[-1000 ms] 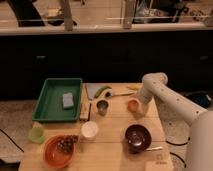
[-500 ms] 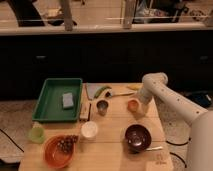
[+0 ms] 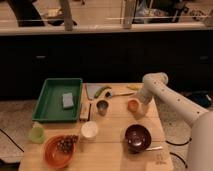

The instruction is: Place apple in paper cup

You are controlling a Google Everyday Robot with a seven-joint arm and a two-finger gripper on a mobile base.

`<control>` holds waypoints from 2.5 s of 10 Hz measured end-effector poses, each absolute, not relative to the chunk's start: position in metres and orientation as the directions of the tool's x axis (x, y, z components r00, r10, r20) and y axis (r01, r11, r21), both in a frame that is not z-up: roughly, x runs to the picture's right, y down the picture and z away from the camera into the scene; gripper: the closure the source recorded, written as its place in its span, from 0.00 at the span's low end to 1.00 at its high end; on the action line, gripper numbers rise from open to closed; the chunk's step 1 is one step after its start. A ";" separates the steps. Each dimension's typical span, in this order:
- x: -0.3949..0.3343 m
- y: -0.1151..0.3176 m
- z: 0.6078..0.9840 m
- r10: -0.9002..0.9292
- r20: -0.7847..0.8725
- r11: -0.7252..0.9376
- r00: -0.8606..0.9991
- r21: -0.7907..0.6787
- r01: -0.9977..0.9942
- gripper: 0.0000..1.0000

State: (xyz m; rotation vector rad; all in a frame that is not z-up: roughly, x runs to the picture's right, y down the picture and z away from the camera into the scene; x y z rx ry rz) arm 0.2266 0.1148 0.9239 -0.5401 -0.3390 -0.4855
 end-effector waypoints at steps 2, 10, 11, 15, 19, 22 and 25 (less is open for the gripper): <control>0.227 0.115 0.923 -0.350 0.430 0.750 0.832 -0.403 0.524 0.20; 0.227 0.114 0.922 -0.358 0.439 0.749 0.824 -0.391 0.535 0.20; 0.227 0.113 0.921 -0.360 0.439 0.750 0.824 -0.390 0.535 0.20; 0.226 0.113 0.921 -0.363 0.442 0.749 0.820 -0.385 0.539 0.20; 0.226 0.112 0.920 -0.368 0.446 0.749 0.816 -0.378 0.544 0.20; 0.226 0.112 0.919 -0.371 0.449 0.749 0.813 -0.373 0.548 0.20; 0.226 0.112 0.919 -0.374 0.452 0.748 0.810 -0.369 0.551 0.20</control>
